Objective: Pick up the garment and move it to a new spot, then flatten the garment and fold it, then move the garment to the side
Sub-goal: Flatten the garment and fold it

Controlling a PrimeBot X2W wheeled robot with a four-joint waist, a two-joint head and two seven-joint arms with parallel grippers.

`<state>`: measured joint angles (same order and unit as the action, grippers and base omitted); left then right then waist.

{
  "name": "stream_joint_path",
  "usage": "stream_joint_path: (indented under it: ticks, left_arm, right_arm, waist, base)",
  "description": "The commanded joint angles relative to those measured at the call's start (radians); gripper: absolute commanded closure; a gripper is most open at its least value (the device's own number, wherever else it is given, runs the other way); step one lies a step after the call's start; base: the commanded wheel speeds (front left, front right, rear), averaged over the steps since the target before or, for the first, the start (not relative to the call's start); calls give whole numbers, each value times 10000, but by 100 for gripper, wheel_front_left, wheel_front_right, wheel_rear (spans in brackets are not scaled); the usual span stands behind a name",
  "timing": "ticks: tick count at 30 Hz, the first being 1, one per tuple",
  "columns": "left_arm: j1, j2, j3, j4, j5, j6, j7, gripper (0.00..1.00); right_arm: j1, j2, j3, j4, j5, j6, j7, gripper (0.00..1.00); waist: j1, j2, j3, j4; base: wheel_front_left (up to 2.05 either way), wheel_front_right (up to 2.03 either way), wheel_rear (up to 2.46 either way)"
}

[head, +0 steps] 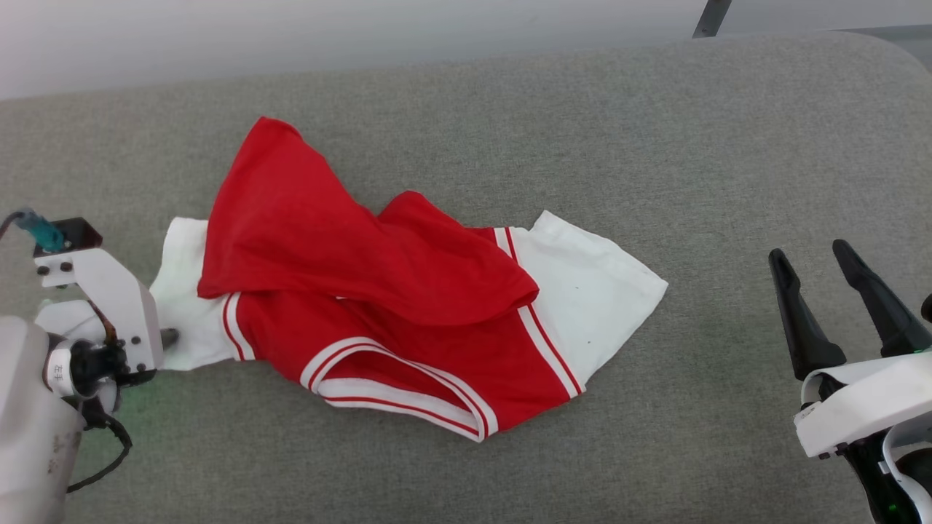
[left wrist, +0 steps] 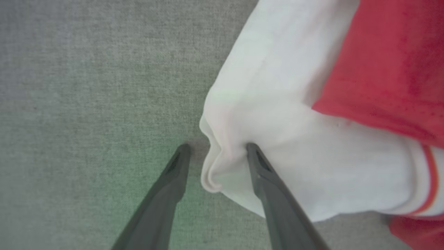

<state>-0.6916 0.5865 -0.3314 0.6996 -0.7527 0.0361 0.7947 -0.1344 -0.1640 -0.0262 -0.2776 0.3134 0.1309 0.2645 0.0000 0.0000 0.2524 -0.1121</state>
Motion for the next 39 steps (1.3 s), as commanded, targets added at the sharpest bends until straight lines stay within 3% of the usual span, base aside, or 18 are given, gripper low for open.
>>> stream_joint_path:
  ticks: [1, 6, 14, 32, 33, 34, 39]
  left_arm:
    - [183, -164, -161, 211, 53, 33, 57, 100]
    - [17, -122, -175, 282, 54, 87, 52, 100]
    - [-395, -520, -213, 123, -67, 194, 62, 100]
    - [-1272, -1365, -588, 190, -31, -73, -293, 100]
    - [-1293, -1380, -592, 256, -44, -103, -325, 100]
    - [-1313, -1400, -595, 320, -61, -144, -355, 100]
    - [-1385, -1384, -604, 757, -118, -302, -469, 100]
  right_arm:
    - [-119, -35, 59, -9, 152, -3, 105, 0]
    - [-262, -229, 74, 124, 255, -3, 973, 0]
    - [-1228, -635, 236, 1132, 905, -3, 3417, 0]
    - [-3094, -905, 1149, 4679, 1289, -1, 5423, 0]
    - [-3102, -912, 1285, 4858, 1297, 0, 5579, 15]
    - [-3145, -885, 1402, 5003, 1356, 0, 5700, 100]
    - [-3317, -1056, 1472, 5377, 1392, 2, 6112, 100]
  waist:
    - [0, 0, 8, 29]
    - [0, 0, 47, 155]
    - [0, 0, 372, 604]
    - [0, 0, 1207, 1570]
    - [0, 0, 1217, 1587]
    - [0, 0, 1221, 1597]
    - [0, 0, 1082, 1607]
  base:
    - [0, 0, 0]
    - [0, 0, 0]
    - [0, 0, 0]
    - [0, 0, 0]
    - [0, 0, 0]
    - [0, 0, 0]
    - [0, 0, 0]
